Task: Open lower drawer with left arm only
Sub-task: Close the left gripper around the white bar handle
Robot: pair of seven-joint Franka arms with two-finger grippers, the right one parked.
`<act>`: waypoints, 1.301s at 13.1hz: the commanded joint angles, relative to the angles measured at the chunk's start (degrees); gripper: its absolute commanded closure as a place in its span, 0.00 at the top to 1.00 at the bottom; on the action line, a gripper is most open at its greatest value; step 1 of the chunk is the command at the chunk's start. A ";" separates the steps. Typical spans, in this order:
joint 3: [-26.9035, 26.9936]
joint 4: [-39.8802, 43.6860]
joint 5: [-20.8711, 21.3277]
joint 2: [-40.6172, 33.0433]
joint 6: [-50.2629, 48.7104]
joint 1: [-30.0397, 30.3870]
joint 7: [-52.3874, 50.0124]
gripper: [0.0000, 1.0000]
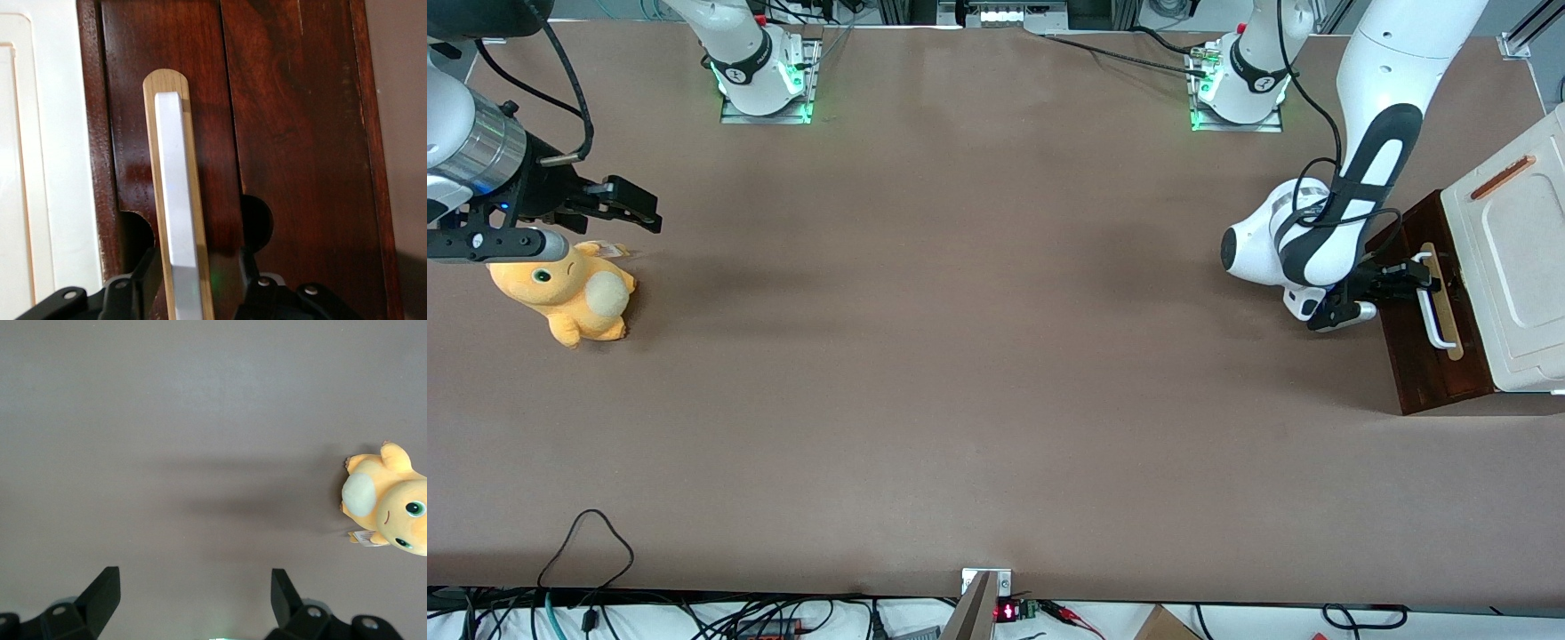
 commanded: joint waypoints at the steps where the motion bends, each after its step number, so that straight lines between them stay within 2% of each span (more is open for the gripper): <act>1: -0.02 -0.72 1.52 -0.45 -0.65 -0.01 -1.29 0.44; 8: 0.06 -0.72 1.52 -0.45 -0.65 -0.01 -1.82 0.42; 12: -0.02 -0.72 1.43 -0.53 -0.73 -0.01 -2.18 0.33; 17: 0.06 -0.72 1.43 -0.53 -1.26 -0.01 -3.31 0.26</act>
